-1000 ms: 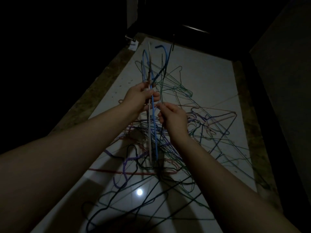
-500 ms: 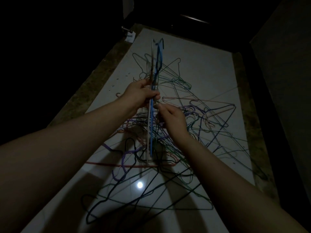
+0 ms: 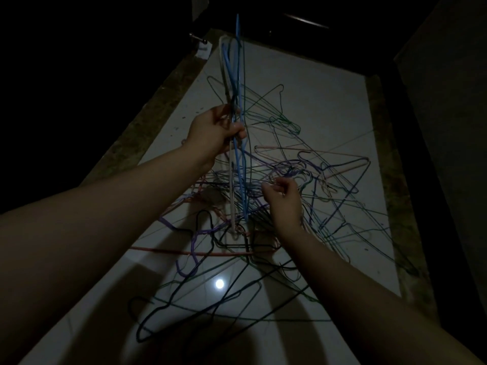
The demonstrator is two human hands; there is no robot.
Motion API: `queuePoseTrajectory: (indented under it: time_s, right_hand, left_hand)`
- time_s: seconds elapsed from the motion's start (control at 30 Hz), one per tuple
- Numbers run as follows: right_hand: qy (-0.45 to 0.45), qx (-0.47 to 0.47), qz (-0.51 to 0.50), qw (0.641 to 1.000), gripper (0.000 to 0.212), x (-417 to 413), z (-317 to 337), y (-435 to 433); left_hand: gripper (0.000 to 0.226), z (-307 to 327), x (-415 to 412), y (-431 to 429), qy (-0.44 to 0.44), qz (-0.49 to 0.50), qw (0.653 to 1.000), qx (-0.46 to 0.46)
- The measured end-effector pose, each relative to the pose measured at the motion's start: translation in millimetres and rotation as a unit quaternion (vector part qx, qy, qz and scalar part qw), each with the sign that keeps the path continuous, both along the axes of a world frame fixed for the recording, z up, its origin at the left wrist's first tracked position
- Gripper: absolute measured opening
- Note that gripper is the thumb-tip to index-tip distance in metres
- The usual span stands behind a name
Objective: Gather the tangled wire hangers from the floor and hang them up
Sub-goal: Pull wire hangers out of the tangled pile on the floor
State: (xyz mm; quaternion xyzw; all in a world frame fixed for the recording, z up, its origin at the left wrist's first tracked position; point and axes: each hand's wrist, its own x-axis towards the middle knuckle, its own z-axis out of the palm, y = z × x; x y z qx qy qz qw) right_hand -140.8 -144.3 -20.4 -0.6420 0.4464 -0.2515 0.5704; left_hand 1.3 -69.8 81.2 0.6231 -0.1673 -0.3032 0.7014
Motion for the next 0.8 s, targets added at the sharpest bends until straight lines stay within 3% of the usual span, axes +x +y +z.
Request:
queuePoseTrajectory:
  time_s: [0.17,0.27,0.33,0.57,0.8]
  right_hand:
    - [-0.028,0.1,-0.079,0.991,0.014,3,-16,8]
    - [0.035,0.055,0.015,0.998,0.027,2,-20,20]
    - [0.028,0.063,0.042,0.997,0.034,5,-18,28]
    - [-0.072,0.114,-0.016,0.991,0.036,15,-2,21]
    - [-0.062,0.091,0.01,0.994,0.041,12,-3,13]
  left_hand:
    - [0.022,6,4,-3,0.018,0.038,0.999,-0.029]
    - [0.022,10,5,-4,0.034,0.048,0.997,-0.05]
    - [0.023,13,3,-5,0.036,0.057,0.996,-0.058]
    - [0.023,23,9,-5,0.029,0.078,0.992,-0.095]
    - [0.025,27,12,-4,0.046,0.07,0.99,-0.116]
